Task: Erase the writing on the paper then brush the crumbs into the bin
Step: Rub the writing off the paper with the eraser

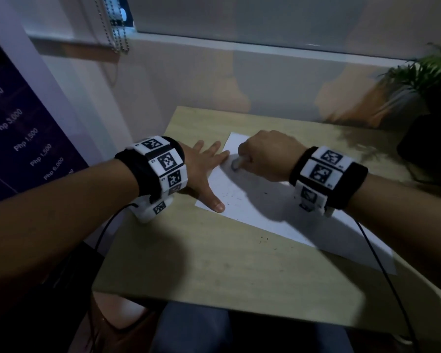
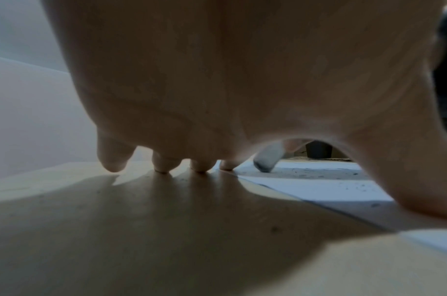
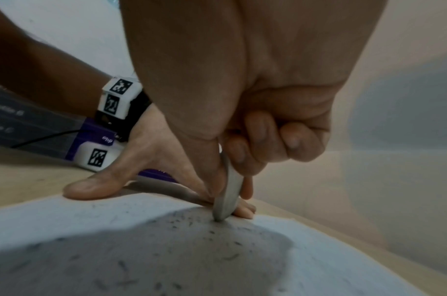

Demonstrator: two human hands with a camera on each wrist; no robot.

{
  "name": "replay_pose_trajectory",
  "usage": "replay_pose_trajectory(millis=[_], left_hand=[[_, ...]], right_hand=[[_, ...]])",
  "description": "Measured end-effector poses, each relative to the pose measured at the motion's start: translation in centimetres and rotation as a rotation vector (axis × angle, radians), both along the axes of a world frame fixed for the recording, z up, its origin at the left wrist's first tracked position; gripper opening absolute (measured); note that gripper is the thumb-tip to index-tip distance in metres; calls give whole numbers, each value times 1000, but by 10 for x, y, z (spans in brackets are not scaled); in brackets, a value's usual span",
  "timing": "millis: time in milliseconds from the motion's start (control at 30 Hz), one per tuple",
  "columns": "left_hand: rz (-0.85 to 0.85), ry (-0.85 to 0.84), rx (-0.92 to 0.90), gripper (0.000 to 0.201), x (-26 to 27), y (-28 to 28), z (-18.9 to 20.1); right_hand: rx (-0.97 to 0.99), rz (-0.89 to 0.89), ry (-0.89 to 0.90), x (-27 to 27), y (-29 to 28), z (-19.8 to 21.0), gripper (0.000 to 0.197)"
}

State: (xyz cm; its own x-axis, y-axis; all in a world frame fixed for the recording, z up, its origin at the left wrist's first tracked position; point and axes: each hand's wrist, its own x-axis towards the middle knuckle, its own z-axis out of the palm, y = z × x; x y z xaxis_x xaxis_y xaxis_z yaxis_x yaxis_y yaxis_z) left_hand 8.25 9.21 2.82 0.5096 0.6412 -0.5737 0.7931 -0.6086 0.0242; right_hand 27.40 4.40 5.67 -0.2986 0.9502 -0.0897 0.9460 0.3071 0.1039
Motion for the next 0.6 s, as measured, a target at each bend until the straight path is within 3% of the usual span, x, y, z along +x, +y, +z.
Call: replay_pose_trajectory(millis=[133, 333, 467, 600], left_hand=[[14, 11, -30, 155, 1, -3, 5], [1, 0, -19, 154, 1, -2, 4], [3, 18, -10, 153, 1, -6, 5], [6, 5, 31, 140, 4, -9, 5]], right_hand=[[-8, -131, 19, 22, 22, 8, 49], [68, -25, -126, -5, -5, 2, 30], [53, -124, -5, 21, 15, 14, 31], [33, -72, 108, 24, 16, 16, 43]])
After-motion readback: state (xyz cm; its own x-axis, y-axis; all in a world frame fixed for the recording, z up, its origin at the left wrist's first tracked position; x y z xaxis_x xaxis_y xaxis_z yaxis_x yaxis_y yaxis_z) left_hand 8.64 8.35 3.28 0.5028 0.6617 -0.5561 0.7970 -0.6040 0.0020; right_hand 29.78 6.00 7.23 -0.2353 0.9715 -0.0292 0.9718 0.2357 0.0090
